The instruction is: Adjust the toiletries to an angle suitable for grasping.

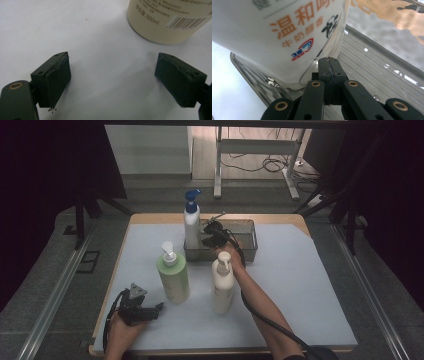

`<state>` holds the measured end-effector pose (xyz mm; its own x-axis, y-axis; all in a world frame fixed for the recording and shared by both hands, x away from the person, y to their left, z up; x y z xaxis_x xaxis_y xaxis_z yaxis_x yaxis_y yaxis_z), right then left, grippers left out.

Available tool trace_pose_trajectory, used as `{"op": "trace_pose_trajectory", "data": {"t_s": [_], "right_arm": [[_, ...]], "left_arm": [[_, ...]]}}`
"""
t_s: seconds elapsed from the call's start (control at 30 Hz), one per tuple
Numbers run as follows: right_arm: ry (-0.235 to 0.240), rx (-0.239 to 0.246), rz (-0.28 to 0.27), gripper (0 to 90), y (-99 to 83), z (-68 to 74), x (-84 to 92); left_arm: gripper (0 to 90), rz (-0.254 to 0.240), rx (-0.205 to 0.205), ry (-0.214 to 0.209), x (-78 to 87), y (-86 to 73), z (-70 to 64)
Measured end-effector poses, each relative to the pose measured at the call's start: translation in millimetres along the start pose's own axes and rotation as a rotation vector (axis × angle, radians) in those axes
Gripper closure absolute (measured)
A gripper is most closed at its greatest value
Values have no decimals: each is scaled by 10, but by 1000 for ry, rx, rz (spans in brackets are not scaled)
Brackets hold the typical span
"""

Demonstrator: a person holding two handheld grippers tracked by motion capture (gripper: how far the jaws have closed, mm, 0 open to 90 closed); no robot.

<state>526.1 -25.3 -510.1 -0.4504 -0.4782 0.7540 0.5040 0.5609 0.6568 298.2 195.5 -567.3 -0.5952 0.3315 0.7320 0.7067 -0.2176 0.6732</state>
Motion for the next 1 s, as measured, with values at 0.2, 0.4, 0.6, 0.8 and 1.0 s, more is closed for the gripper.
{"op": "trace_pose_trajectory", "data": {"t_s": [0.2, 0.4, 0.6, 0.8, 1.0], "right_arm": [[18, 2, -20, 770, -12, -6, 93], [36, 10, -49, 667, -10, -16, 210], [49, 24, -85, 523, -5, -12, 365], [75, 42, -127, 415, -14, -10, 540], [91, 77, -141, 345, -55, 12, 640]], "left_arm": [[133, 0, 0, 0, 0, 0, -1], [133, 0, 0, 0, -1, 0, -1], [133, 0, 0, 0, -1, -1, -3], [133, 0, 2, 0, -1, -1, -4], [133, 0, 2, -1, -2, -1, -3]]}}
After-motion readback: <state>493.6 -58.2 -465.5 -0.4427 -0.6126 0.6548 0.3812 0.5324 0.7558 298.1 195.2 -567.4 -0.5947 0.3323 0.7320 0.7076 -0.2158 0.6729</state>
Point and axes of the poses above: each handheld gripper's, and its own axes: x roughly backward along the jaws, y roughly out of its top, z roughly to its left, the point moved 6 cm from there along -x, roughly forward along the jaws, and after that the axes turned 6 degrees about x, right-handed, at the moved point
